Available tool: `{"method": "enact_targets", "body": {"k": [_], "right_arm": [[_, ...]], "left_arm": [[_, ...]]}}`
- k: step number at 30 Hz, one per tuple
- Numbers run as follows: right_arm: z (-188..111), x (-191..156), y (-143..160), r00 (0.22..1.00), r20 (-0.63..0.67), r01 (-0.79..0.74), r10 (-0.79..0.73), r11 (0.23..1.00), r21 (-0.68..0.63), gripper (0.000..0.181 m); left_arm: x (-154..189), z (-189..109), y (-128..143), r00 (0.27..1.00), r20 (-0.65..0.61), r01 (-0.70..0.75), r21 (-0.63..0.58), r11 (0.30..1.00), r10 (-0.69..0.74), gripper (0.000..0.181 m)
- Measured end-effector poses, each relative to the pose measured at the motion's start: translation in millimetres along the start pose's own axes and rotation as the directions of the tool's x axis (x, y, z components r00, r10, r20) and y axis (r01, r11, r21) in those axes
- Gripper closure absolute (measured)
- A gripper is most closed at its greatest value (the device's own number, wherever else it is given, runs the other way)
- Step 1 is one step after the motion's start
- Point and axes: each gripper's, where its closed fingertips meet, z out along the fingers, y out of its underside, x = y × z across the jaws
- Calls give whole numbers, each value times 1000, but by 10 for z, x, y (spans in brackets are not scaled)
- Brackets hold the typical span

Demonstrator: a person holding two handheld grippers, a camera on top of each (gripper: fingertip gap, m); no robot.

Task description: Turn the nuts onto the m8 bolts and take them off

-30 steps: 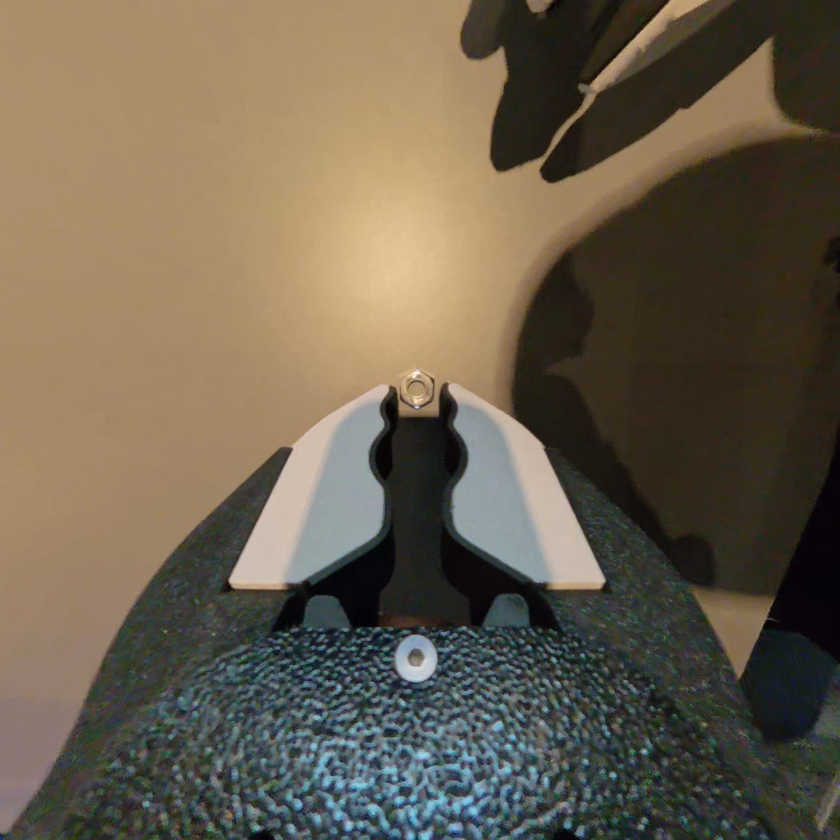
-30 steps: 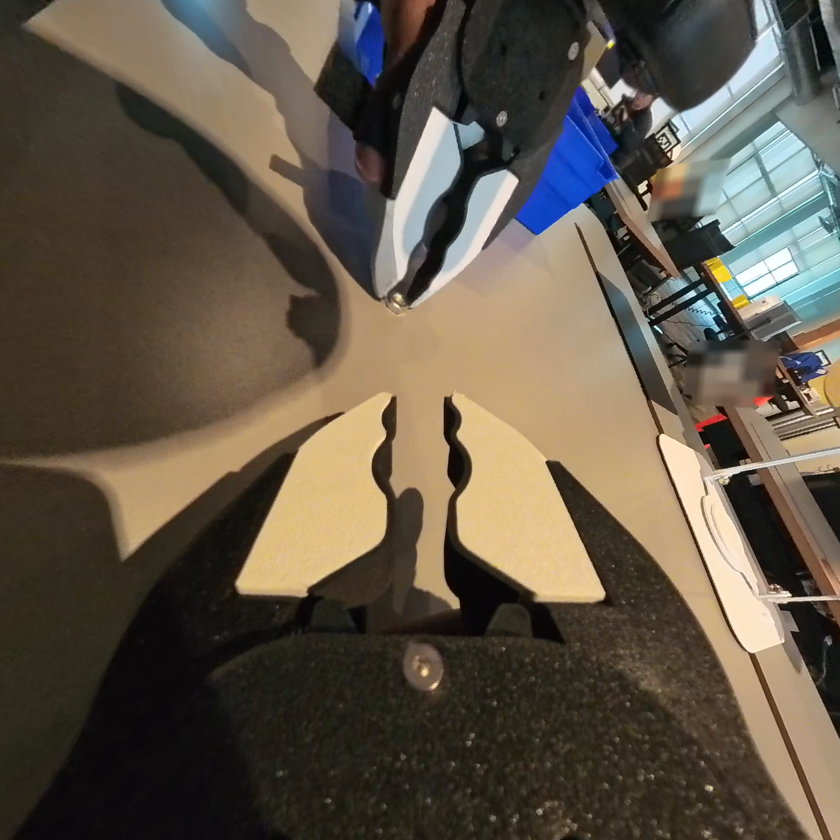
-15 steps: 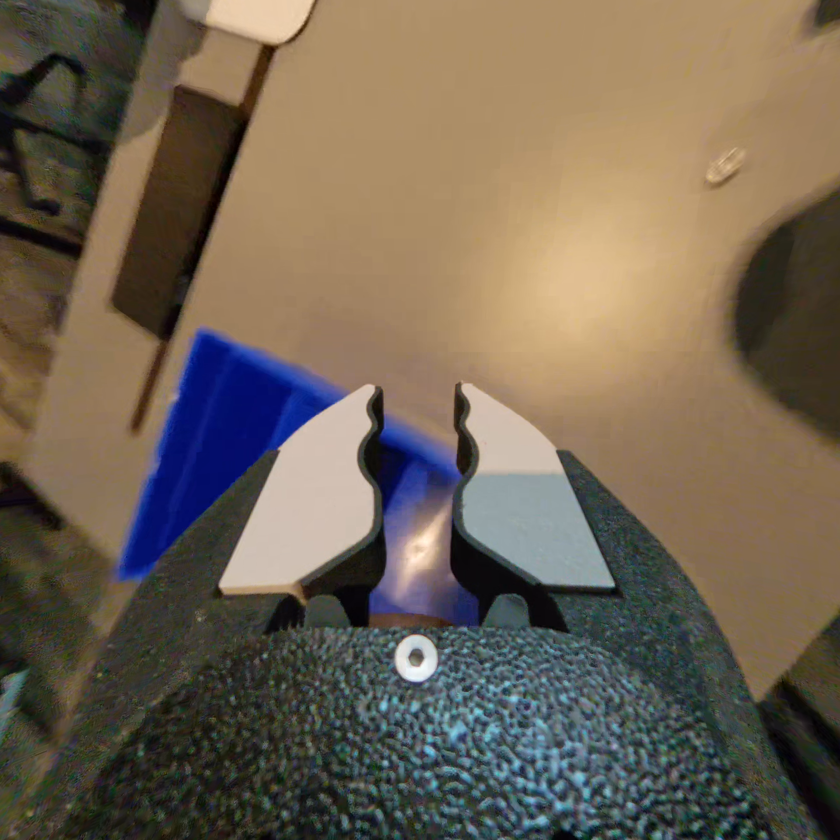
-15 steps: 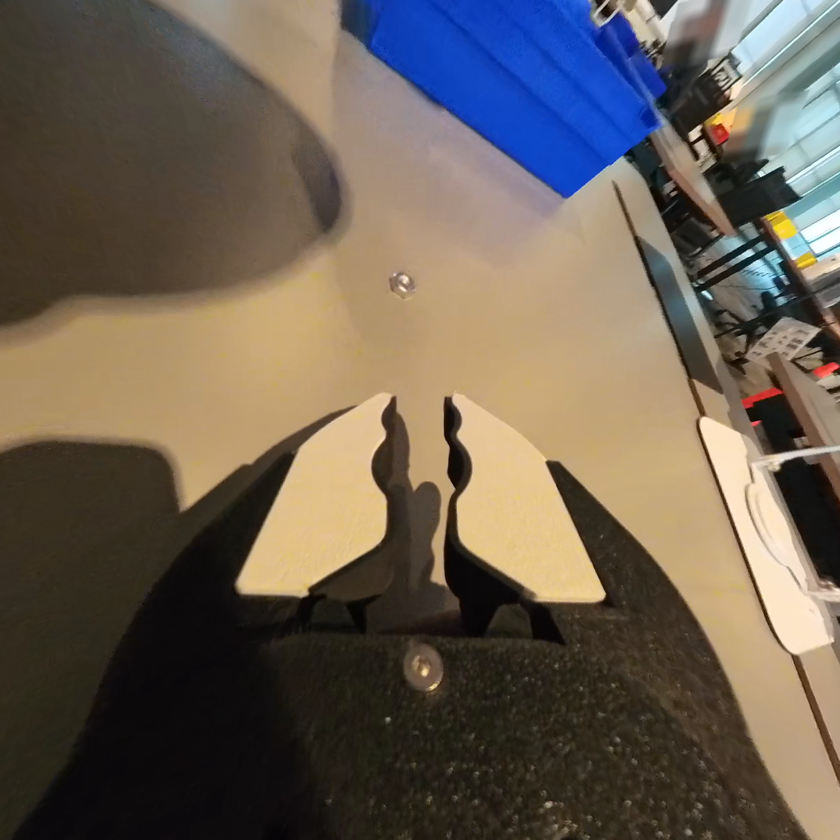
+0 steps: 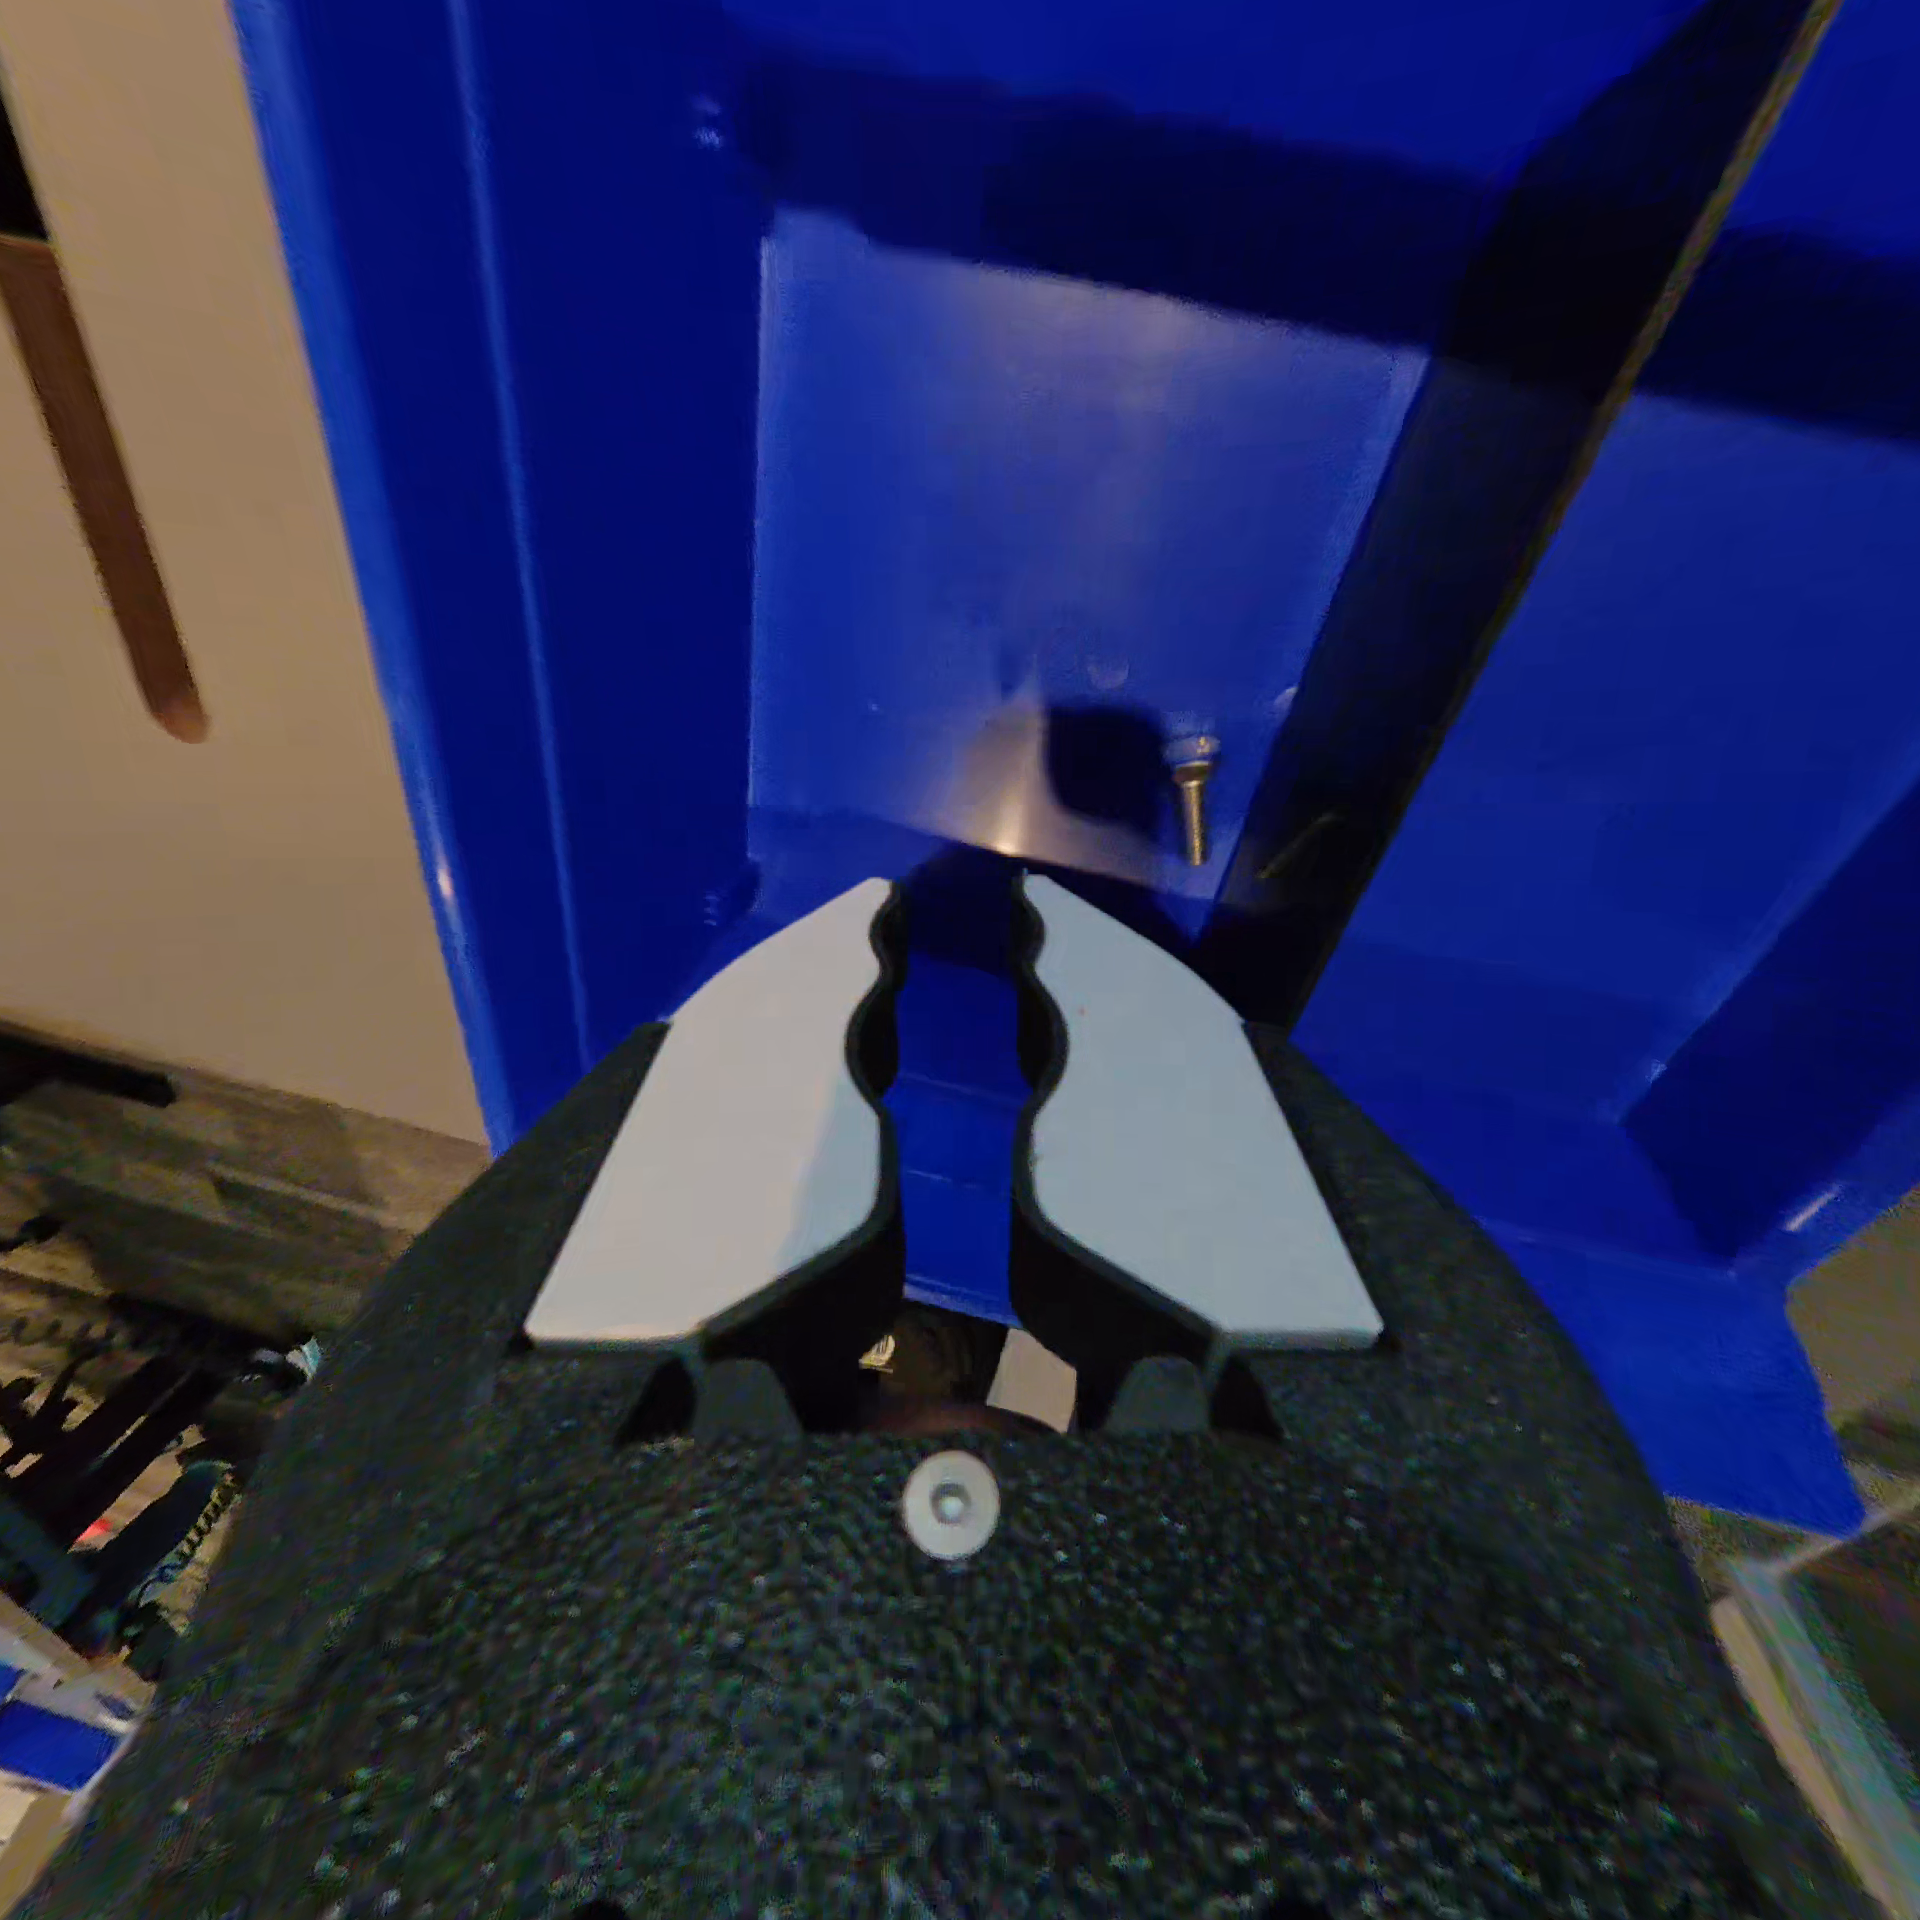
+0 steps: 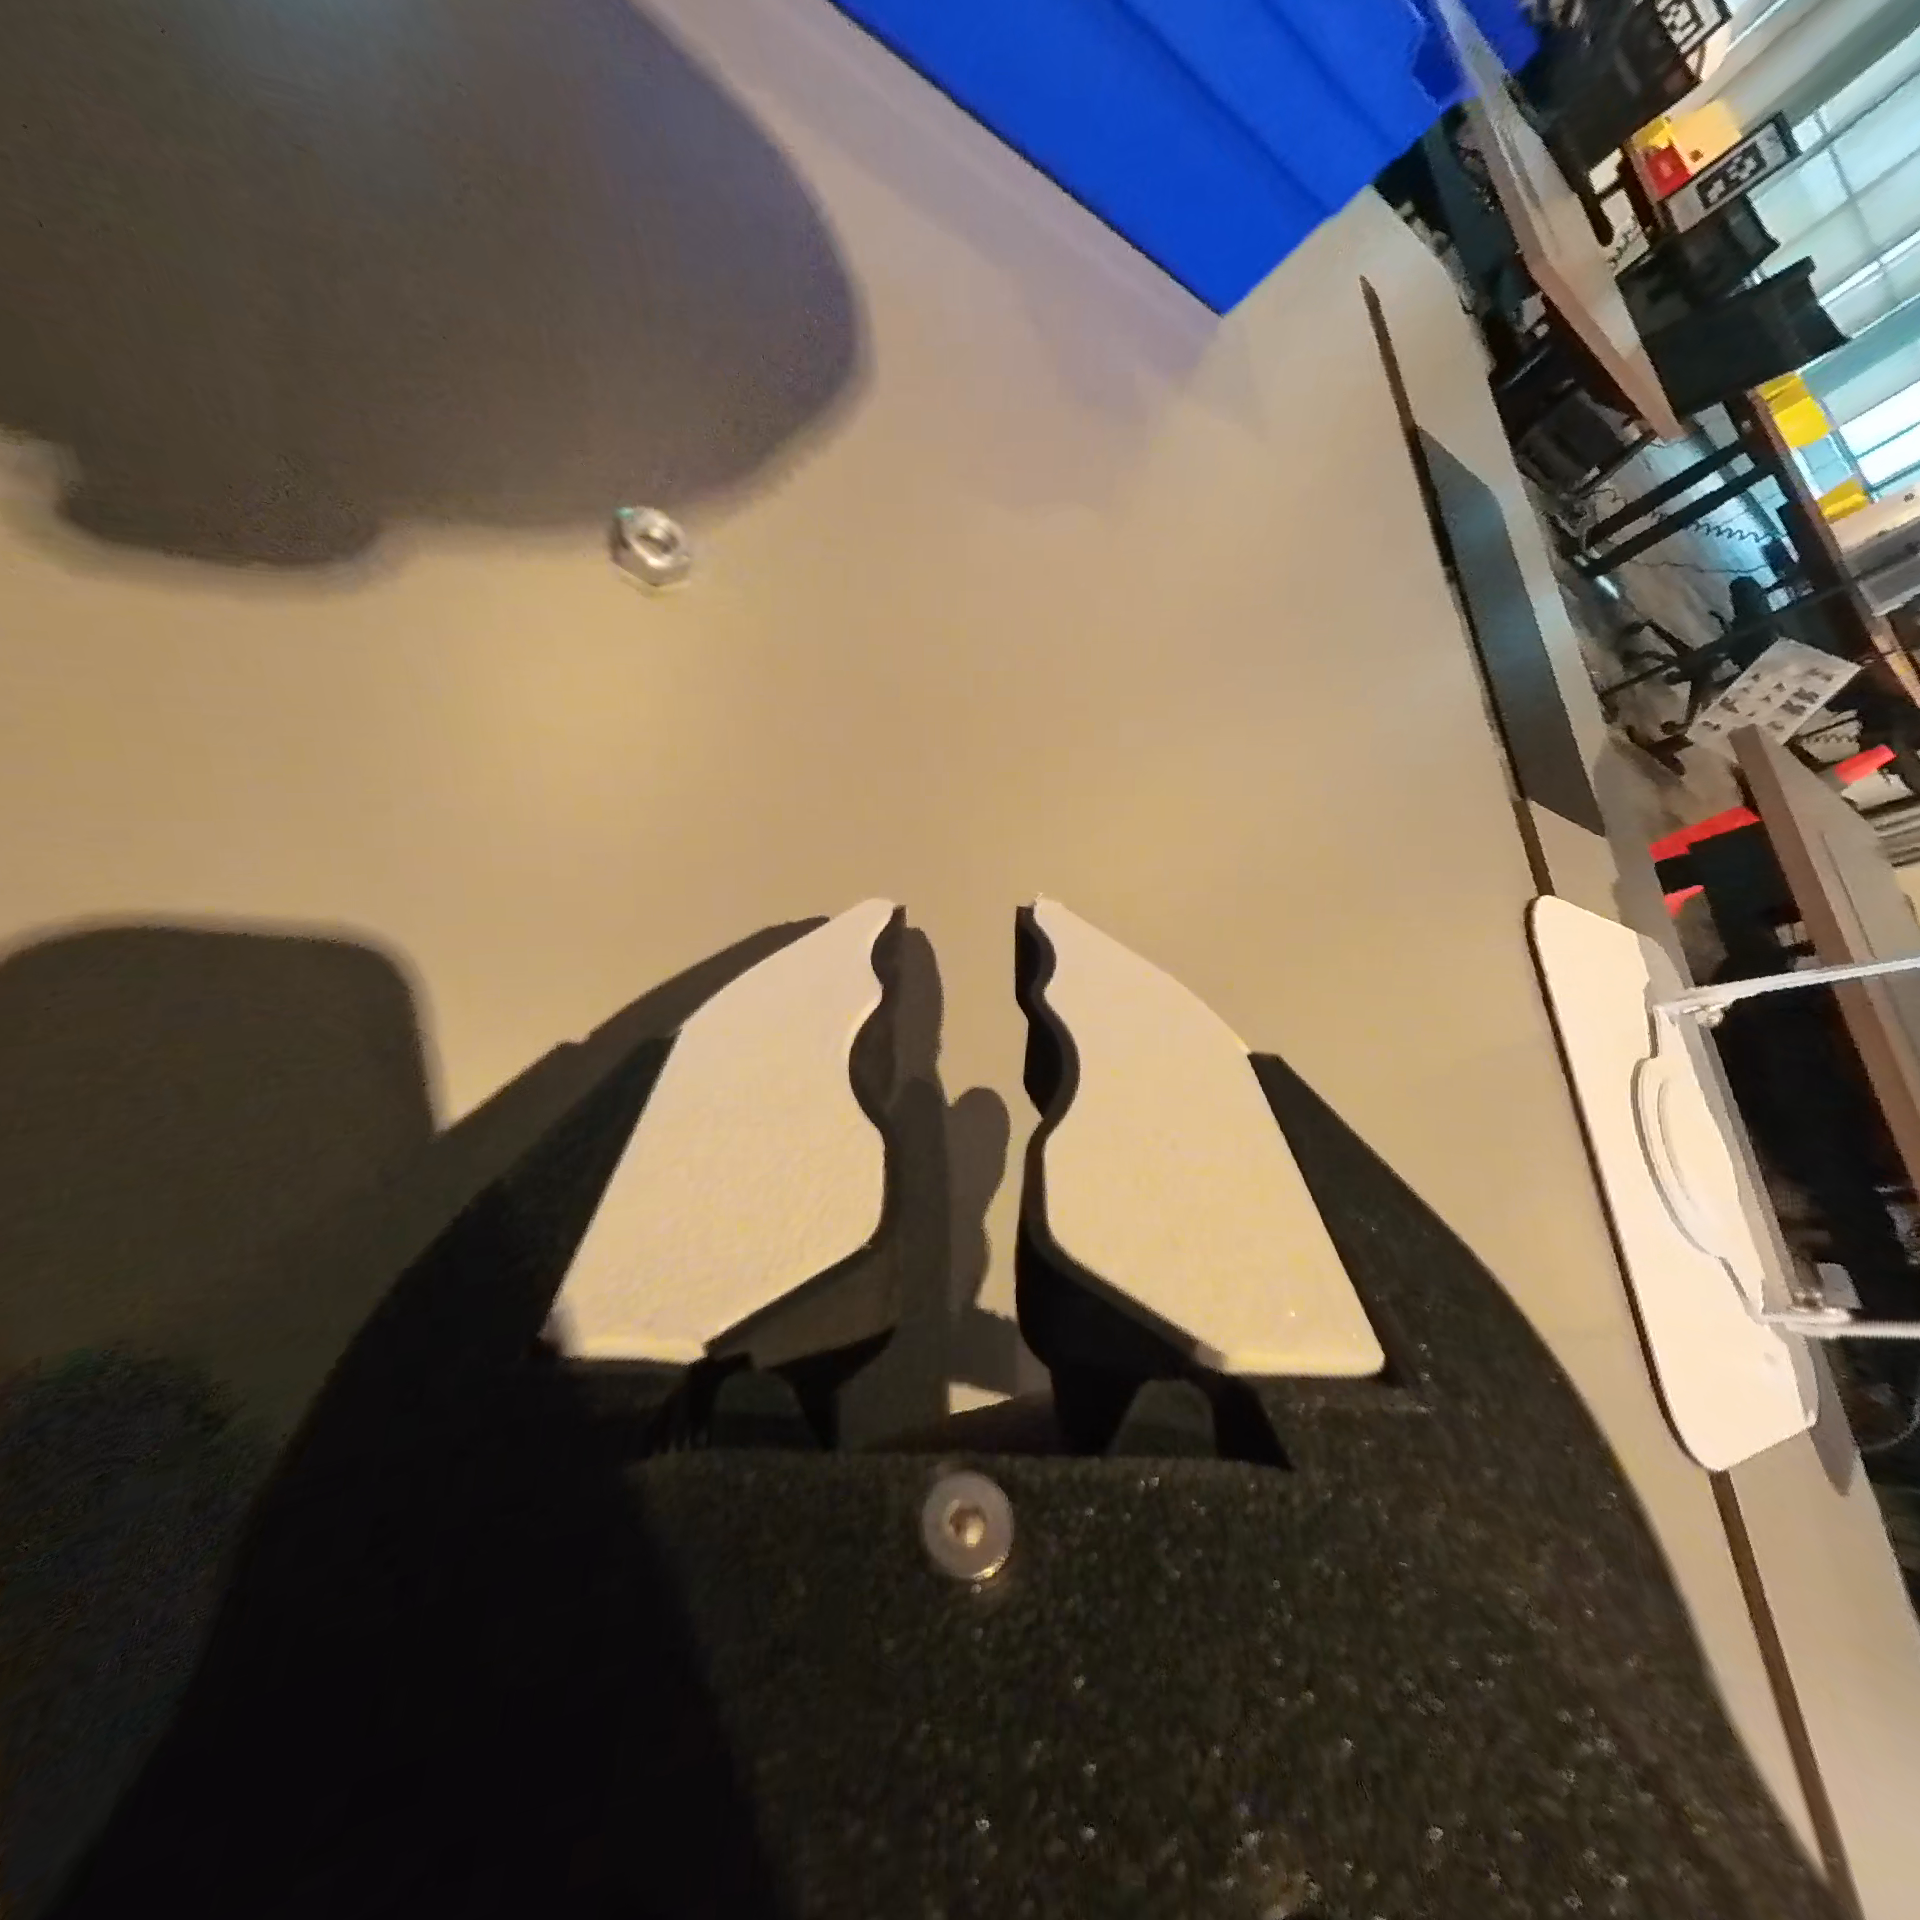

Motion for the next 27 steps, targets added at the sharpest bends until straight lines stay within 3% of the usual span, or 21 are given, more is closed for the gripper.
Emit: {"method": "enact_targets", "body": {"k": [13,20,27], "right_arm": [[79,220,91,993,-17,-117,117,993,25,161],[94,188,116,997,-47,-58,58,998,-9,161],[105,162,120,999,-40,-32,31,999,-19,162]], "left_arm": [[216,336,-34,968,-234,-98,-44,994,85,160],[407,405,-23,884,-459,-9,-195,981,-83,160],[461,500,-6,875,-480,-51,-226,973,-66,159]]}}
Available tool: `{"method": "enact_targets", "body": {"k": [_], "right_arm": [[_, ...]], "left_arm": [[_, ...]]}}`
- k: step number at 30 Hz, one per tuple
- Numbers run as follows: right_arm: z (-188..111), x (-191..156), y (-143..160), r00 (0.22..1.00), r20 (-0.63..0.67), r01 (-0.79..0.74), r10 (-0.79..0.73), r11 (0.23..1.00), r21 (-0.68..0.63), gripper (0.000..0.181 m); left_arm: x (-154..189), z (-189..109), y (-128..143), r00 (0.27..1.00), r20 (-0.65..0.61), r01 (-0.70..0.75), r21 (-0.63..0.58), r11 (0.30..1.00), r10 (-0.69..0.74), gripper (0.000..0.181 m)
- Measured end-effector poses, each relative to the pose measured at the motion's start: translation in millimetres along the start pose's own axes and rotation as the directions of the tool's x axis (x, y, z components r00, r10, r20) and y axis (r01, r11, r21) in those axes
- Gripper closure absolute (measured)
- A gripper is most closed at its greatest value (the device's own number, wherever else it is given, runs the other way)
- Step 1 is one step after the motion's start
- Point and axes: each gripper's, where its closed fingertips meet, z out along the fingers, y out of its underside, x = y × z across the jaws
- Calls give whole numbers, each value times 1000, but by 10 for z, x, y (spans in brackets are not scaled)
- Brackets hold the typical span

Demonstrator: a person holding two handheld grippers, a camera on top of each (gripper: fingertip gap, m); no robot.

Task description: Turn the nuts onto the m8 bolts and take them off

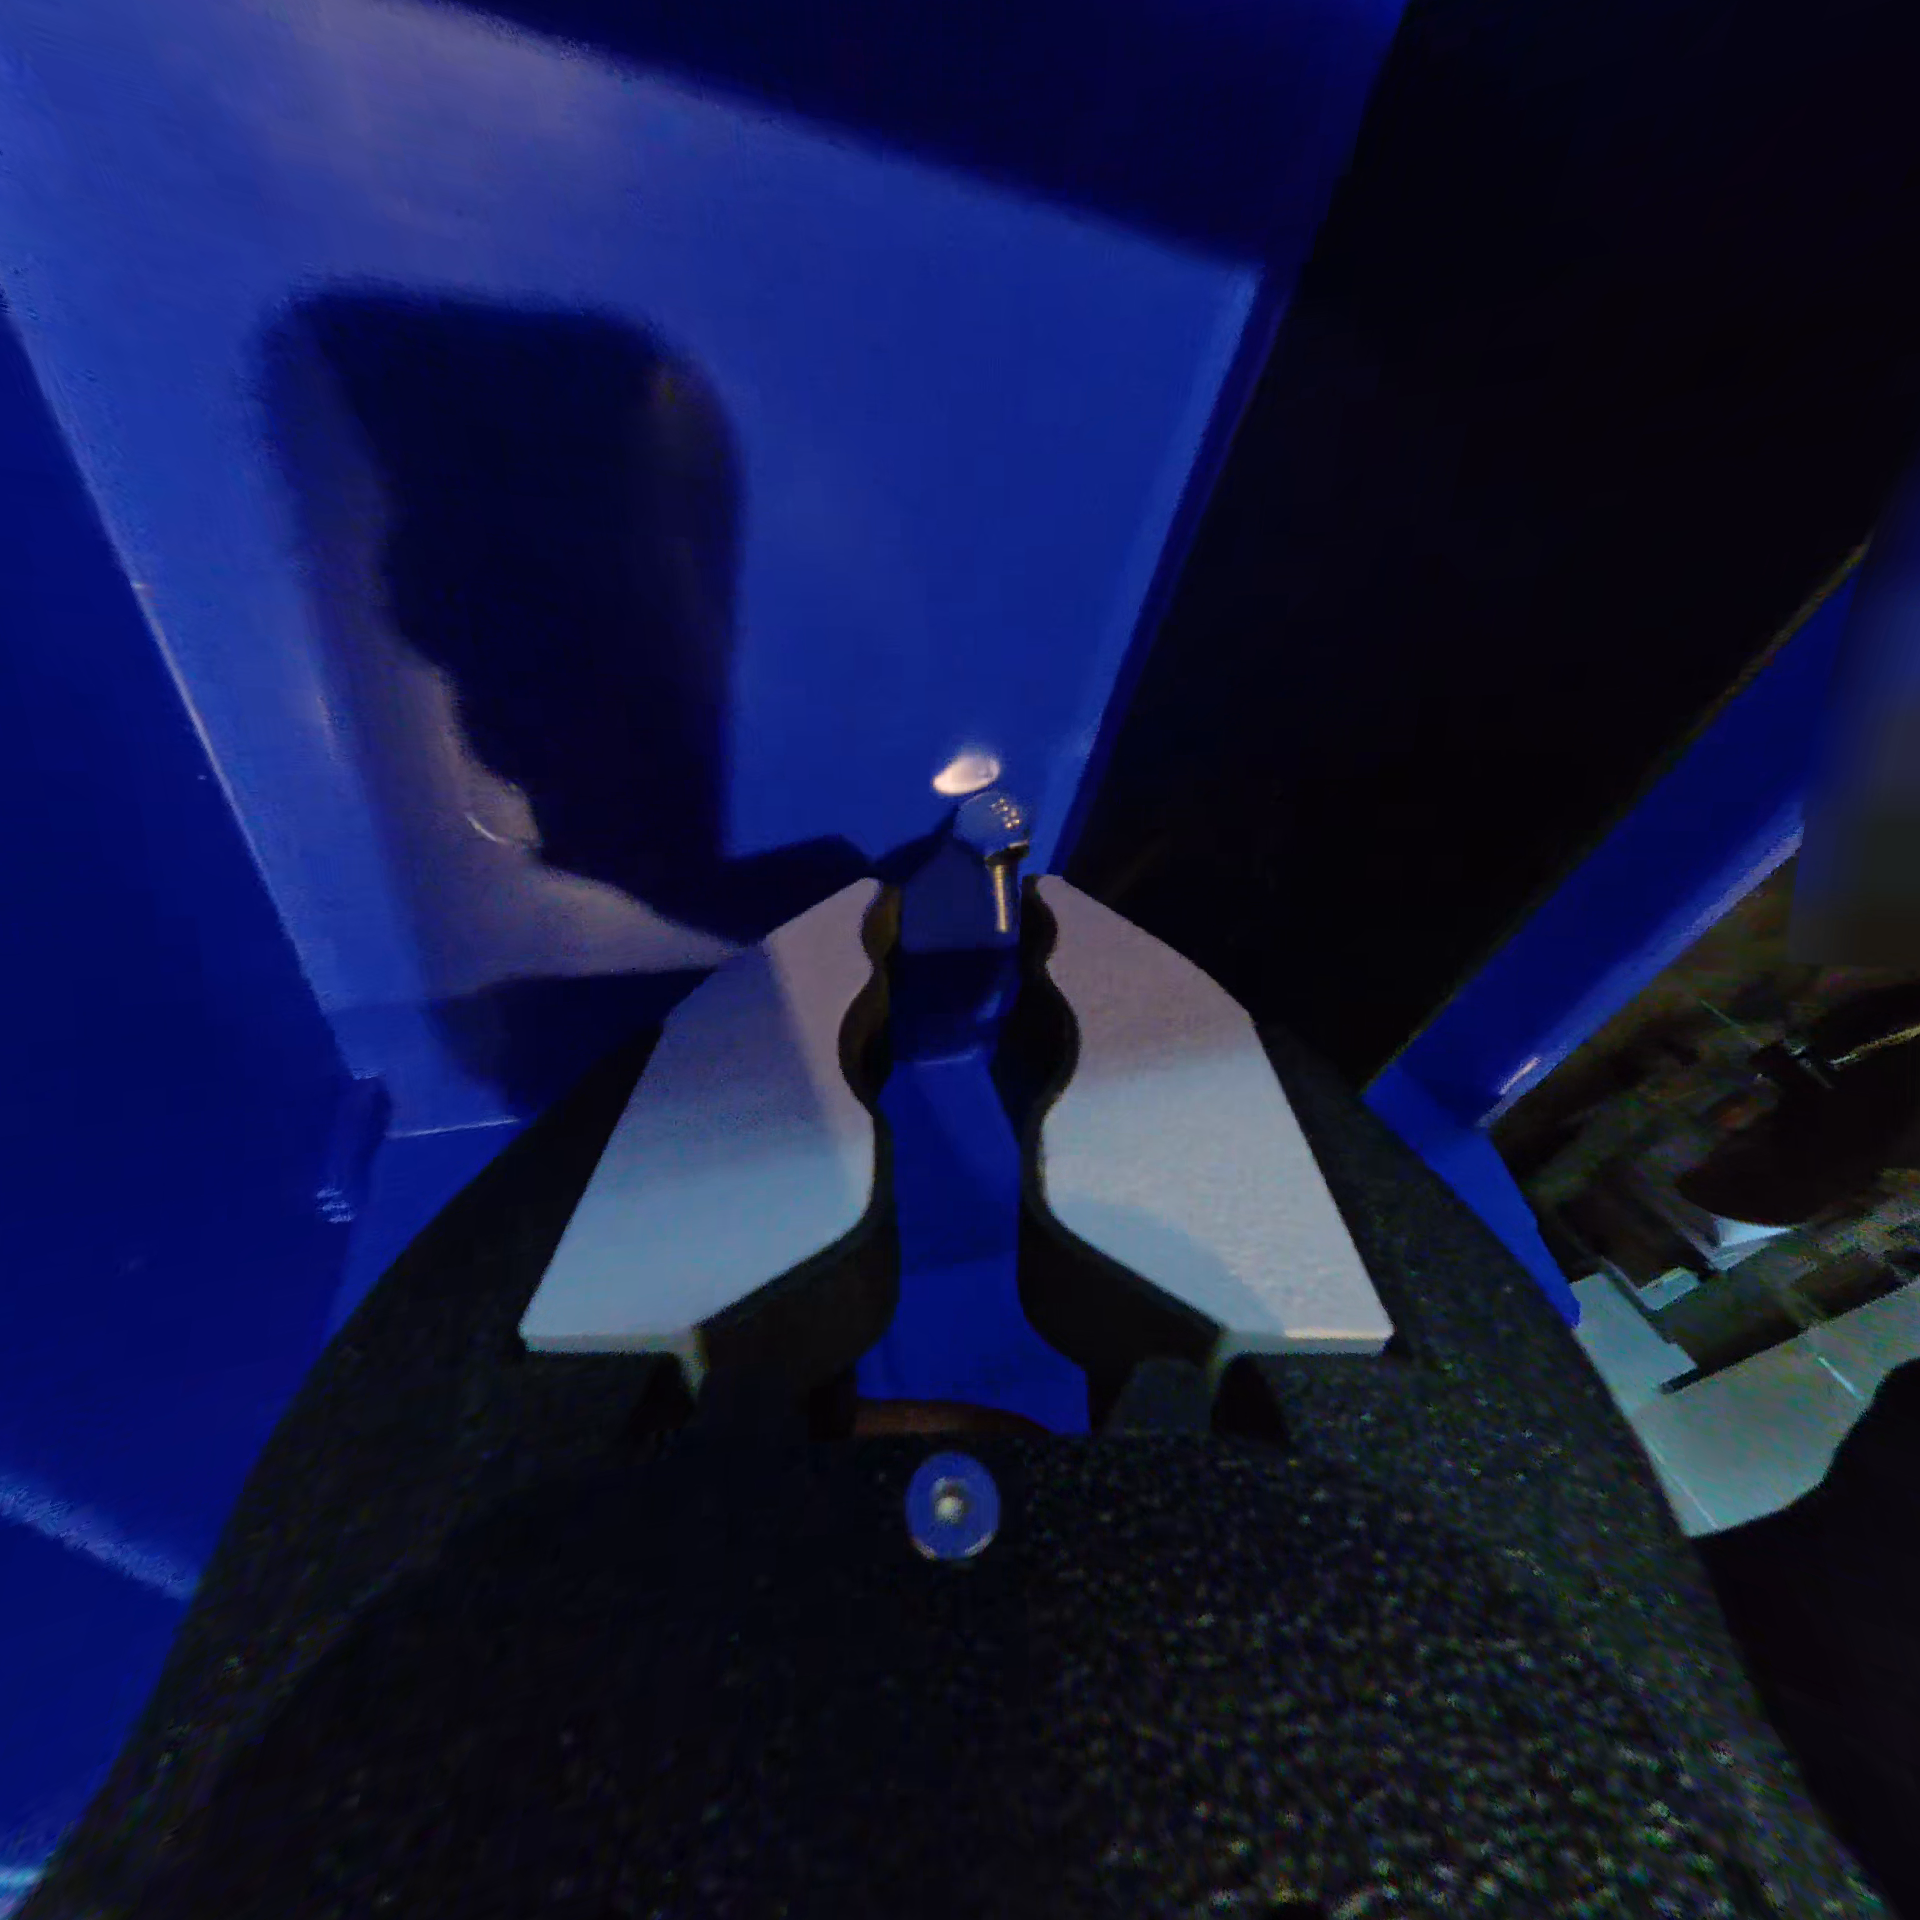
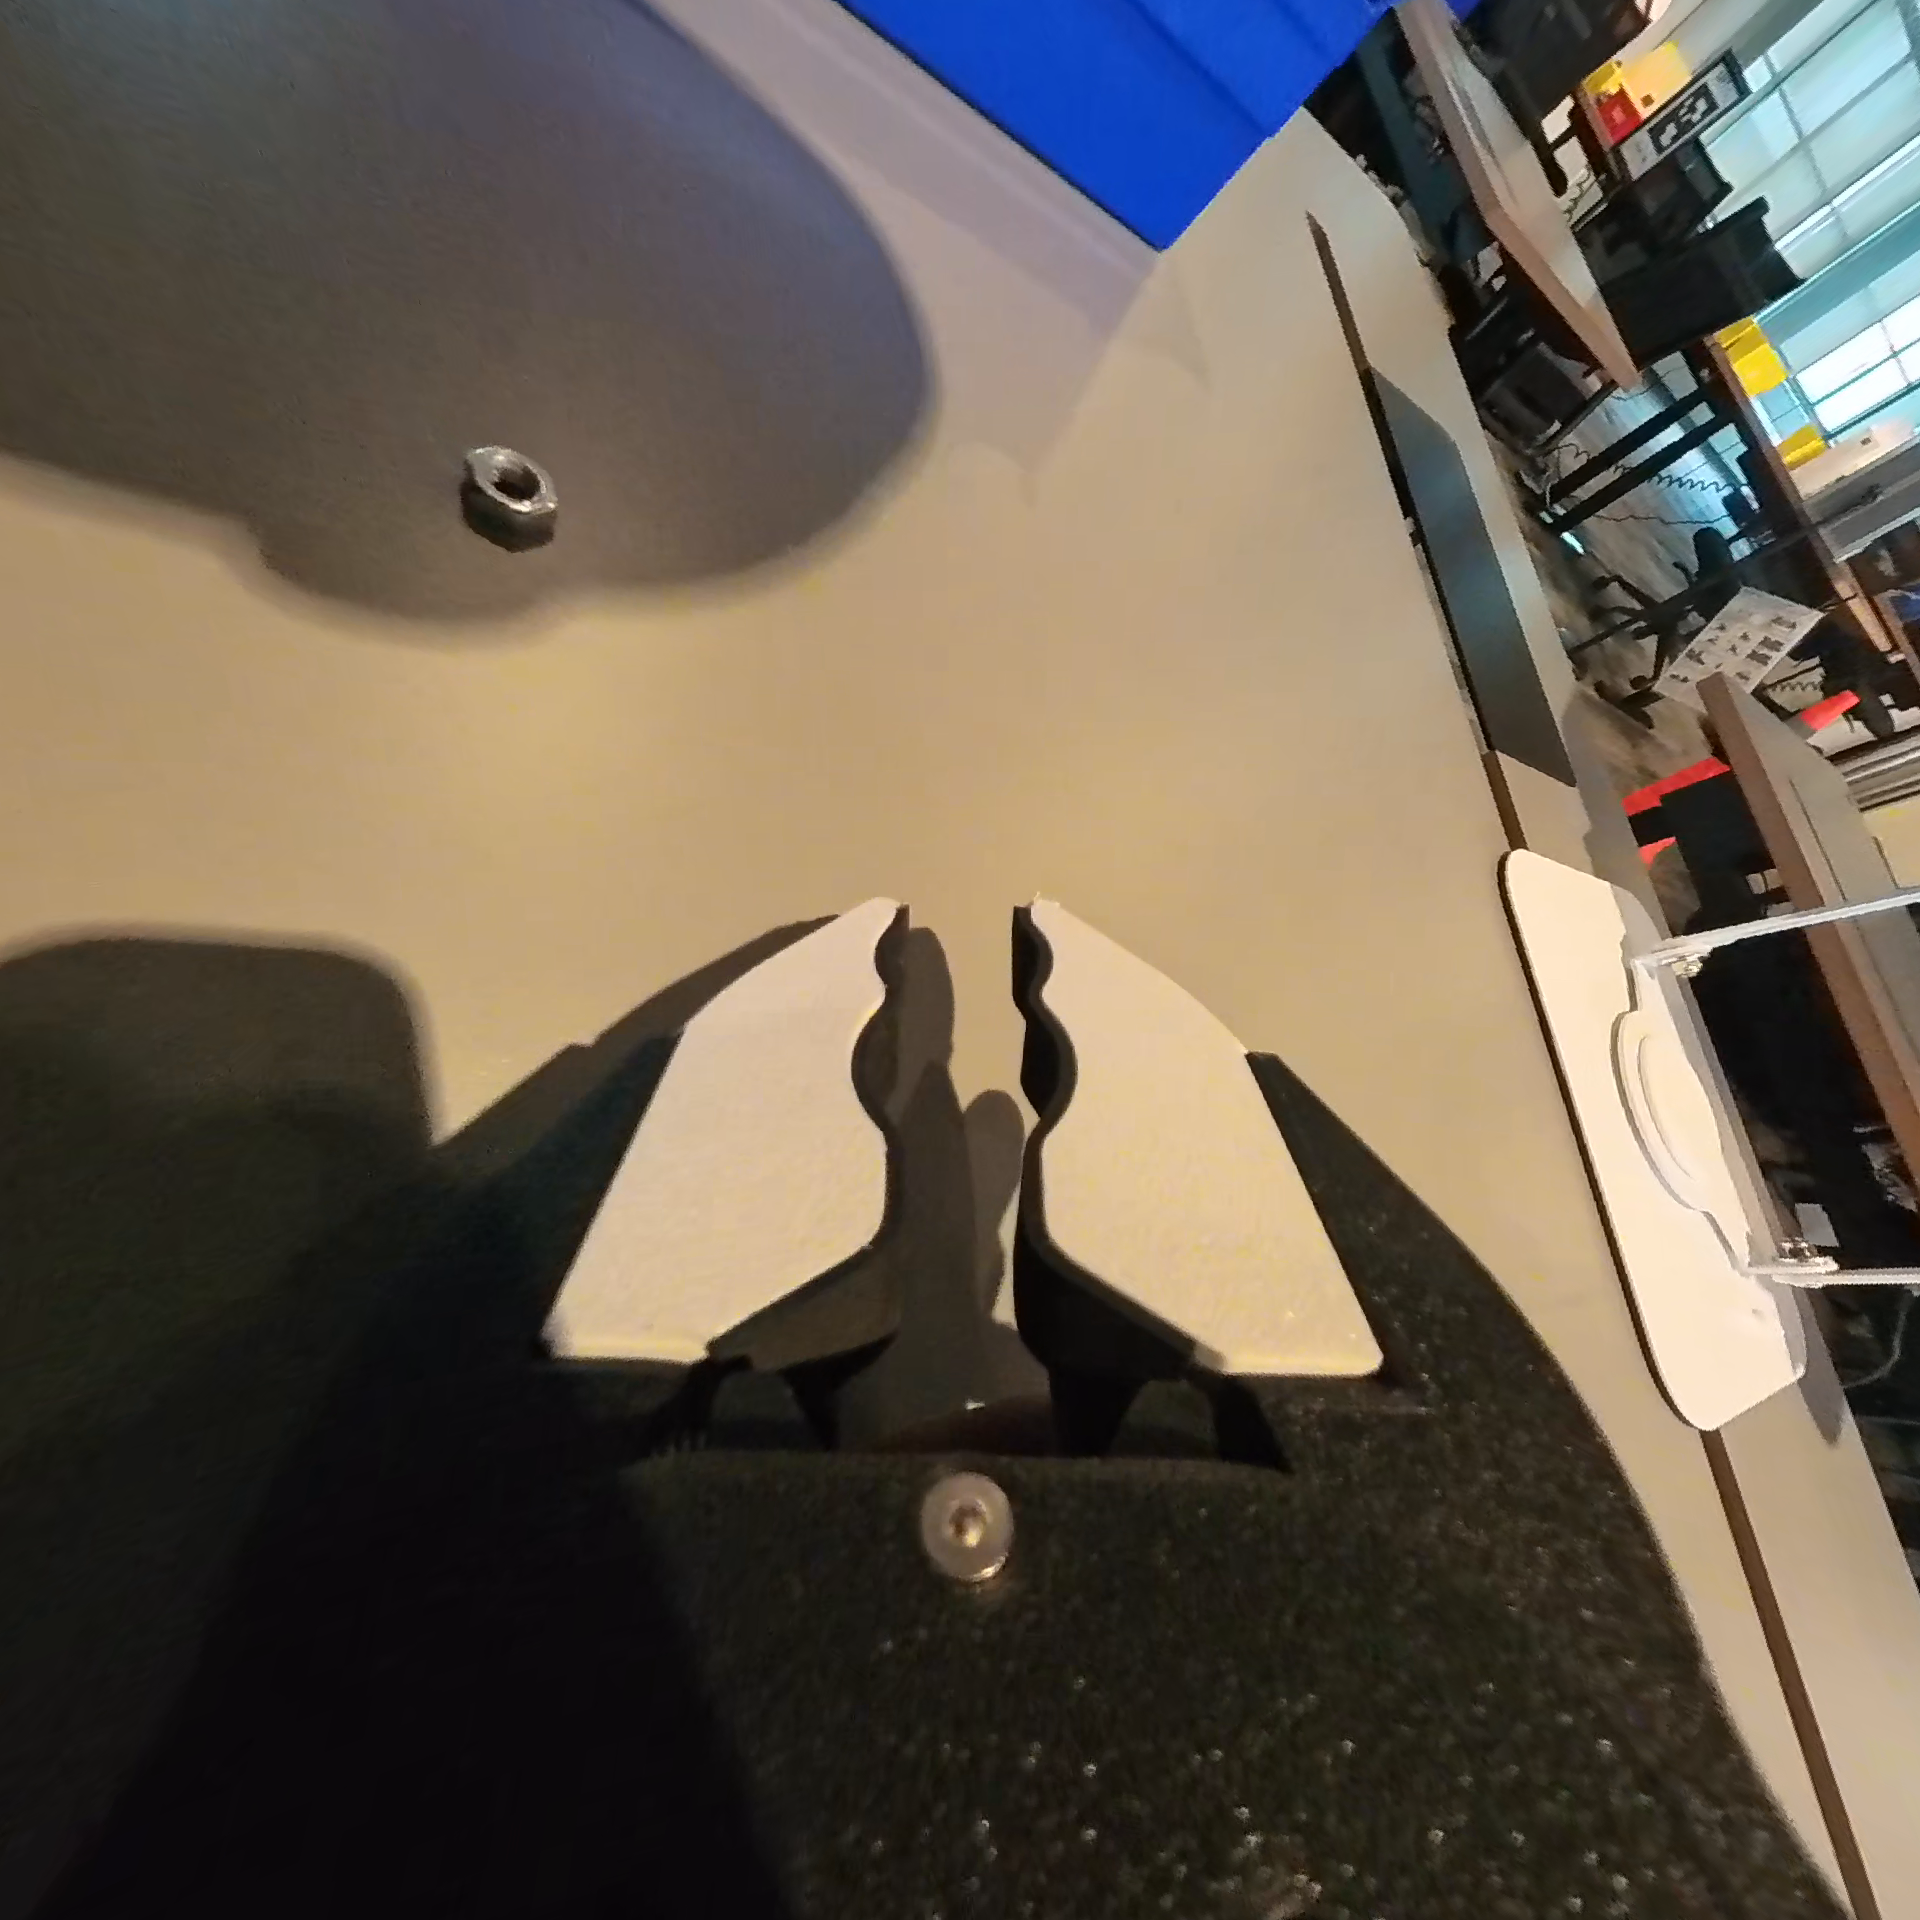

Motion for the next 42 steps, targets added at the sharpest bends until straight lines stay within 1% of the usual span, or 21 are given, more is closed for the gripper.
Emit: {"method": "enact_targets", "body": {"k": [6,8,11,15,19,24,28,29,32,34,35,36,37,38,39,42], "right_arm": [[-1,0,-1,1000,-4,7,-7,1000,1,162],[-1,1,0,1000,-3,6,-6,1000,1,162],[2,2,0,1000,0,5,-5,1000,2,162],[2,1,-1,1000,1,7,-7,1000,3,162],[-3,0,0,1000,0,11,-11,1000,4,162],[-3,0,-2,1000,1,13,-13,1000,6,162],[-6,-3,-5,1000,1,18,-18,1000,10,162],[-6,-5,-6,1000,1,20,-20,1000,10,162],[-8,-5,-8,1000,-1,24,-24,1000,11,162],[-6,-4,-9,1000,-3,26,-26,1000,12,162],[-5,-4,-10,1000,-4,26,-26,1000,12,162],[-4,-2,-10,1000,-5,26,-26,1000,12,162],[-5,-1,-11,1000,-6,26,-26,1000,13,162],[-4,1,-11,1000,-9,28,-27,1000,13,162],[-4,2,-13,999,-12,29,-29,999,14,162],[2,9,-17,999,-24,37,-36,999,15,163]], "left_arm": [[7,58,-40,999,20,-28,-13,1000,28,156],[-4,41,-51,999,39,-31,-6,999,31,158],[12,50,-33,1000,17,-13,-16,1000,13,161],[28,60,-22,998,-50,32,-22,999,-33,161],[3,91,-18,997,-69,25,-40,999,-28,159],[-38,70,-43,1000,-2,-8,-45,999,8,158],[-228,-56,-106,989,145,31,51,998,-38,166],[-236,-95,-104,987,154,45,71,996,-55,165],[-182,-131,-129,987,130,82,118,990,-97,159],[-224,-86,-120,981,153,108,104,989,-123,149],[-252,-54,-109,977,168,119,90,989,-133,148],[-279,-19,-107,973,179,131,81,988,-144,149],[-302,15,-113,970,189,141,78,987,-154,154],[-343,16,-123,962,218,148,85,985,-163,164],[-366,11,-127,957,235,154,88,984,-171,167],[-375,-33,-149,943,278,160,113,981,-185,168]]}}
